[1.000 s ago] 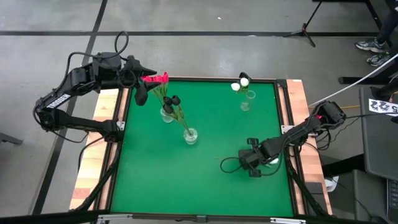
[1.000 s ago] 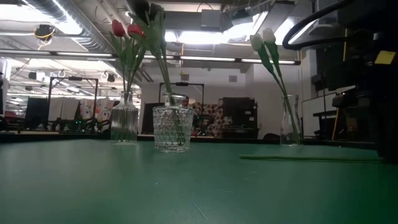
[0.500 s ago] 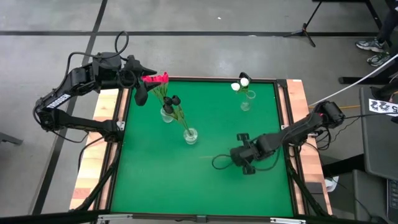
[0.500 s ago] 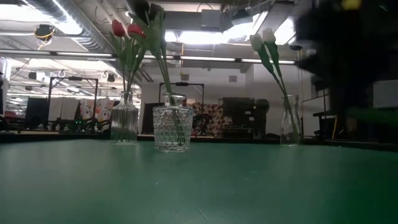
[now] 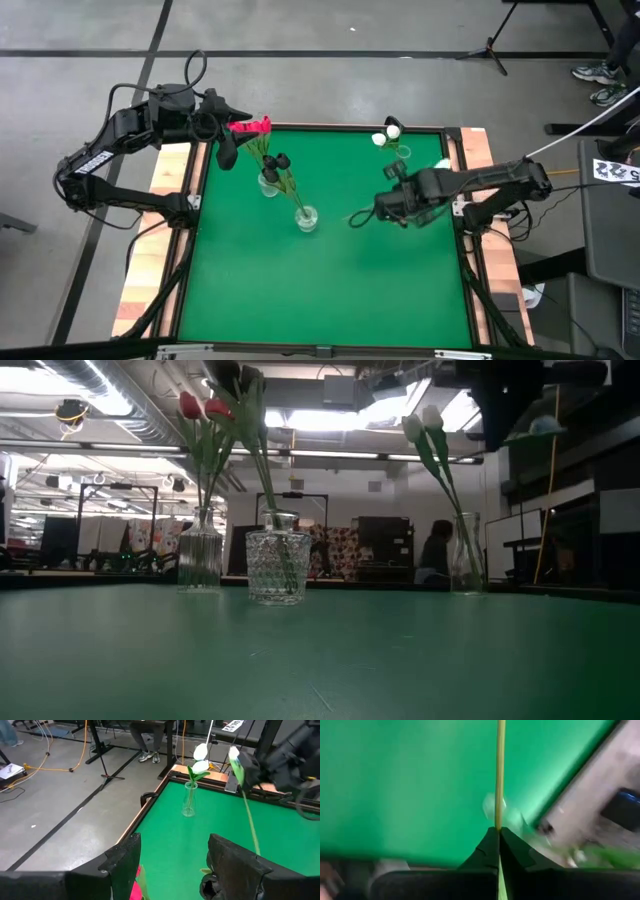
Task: Sort flowers into vase by color
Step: Put the white tulip into the top right transparent vase
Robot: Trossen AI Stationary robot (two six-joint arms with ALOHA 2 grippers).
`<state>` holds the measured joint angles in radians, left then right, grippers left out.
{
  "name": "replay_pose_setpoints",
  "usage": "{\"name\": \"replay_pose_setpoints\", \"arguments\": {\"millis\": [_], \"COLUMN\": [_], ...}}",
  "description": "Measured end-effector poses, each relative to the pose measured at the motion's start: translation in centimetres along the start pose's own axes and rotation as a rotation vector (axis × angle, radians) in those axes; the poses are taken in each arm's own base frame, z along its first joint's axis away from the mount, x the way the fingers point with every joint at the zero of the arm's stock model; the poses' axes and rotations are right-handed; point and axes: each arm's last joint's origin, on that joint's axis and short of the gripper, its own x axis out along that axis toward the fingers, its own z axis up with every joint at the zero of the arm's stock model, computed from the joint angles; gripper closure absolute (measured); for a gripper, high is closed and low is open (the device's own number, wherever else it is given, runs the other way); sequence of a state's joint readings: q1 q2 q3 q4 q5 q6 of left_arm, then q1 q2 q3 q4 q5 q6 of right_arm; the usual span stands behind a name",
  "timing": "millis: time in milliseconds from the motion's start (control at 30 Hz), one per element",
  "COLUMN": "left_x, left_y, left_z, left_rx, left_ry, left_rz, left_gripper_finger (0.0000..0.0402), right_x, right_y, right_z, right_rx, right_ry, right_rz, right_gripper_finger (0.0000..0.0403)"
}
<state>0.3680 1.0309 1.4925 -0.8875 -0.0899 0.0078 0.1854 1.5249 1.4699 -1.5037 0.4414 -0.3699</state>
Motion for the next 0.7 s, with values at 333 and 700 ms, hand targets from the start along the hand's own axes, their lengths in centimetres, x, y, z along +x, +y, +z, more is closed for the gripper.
{"name": "replay_pose_setpoints", "arguments": {"millis": [333, 700], "left_x": [0.0, 0.0], "left_y": [0.0, 0.0], "left_z": [0.0, 0.1], "left_rx": [0.018, 0.017], "left_ry": [-0.002, -0.005], "left_rz": [0.001, 0.001], "left_gripper_finger": [0.0171, 0.0171], "right_x": [0.9, 2.1], "right_y": [-2.5, -5.6], "right_z": [-1.7, -3.6], "right_rx": [-0.375, -0.599], "right_ry": [0.221, 0.524], "right_rz": [-0.142, -0.261], "right_gripper_finger": [0.0402, 0.0403]}}
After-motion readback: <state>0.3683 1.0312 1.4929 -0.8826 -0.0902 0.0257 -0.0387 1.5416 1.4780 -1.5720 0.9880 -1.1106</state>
